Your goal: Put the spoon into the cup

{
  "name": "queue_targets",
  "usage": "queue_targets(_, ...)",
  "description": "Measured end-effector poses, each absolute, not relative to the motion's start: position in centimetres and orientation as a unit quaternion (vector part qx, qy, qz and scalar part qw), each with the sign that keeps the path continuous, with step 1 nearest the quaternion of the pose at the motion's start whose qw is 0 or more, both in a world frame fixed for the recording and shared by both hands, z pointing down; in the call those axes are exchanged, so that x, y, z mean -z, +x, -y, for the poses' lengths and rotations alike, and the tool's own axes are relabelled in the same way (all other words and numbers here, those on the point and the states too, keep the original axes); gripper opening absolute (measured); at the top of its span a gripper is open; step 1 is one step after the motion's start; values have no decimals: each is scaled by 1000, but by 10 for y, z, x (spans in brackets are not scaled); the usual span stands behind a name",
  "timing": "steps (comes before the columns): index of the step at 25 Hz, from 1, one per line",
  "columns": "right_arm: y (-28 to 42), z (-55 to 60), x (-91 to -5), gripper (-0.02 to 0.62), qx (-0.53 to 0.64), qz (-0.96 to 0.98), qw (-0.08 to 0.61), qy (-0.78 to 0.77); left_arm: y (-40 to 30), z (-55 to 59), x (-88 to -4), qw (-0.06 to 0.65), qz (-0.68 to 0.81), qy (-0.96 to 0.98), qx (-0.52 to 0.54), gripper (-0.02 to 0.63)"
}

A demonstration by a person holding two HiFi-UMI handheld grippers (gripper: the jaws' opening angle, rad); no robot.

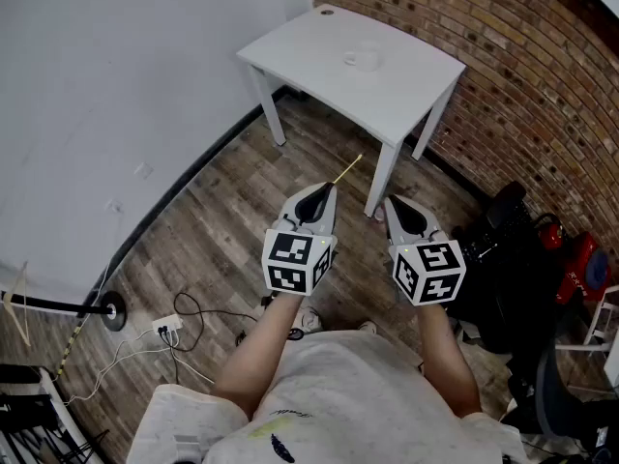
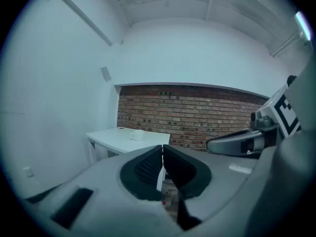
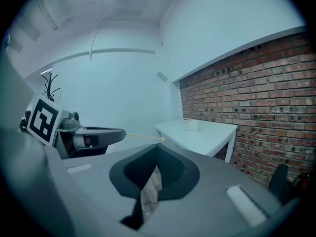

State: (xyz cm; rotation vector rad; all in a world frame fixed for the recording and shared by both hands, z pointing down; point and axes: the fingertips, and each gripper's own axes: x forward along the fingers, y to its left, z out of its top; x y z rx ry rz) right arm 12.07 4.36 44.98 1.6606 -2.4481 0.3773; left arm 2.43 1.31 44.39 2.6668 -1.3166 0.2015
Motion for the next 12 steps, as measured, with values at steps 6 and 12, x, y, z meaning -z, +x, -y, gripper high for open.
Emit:
queue_targets(6, 104, -35, -456, 11, -137, 809, 82, 566, 8, -2, -448, 85, 429, 897, -65, 6)
queue_targets(12, 67, -17, -458, 11, -136, 802, 94, 574, -25, 17, -453, 90, 414, 904, -63, 6)
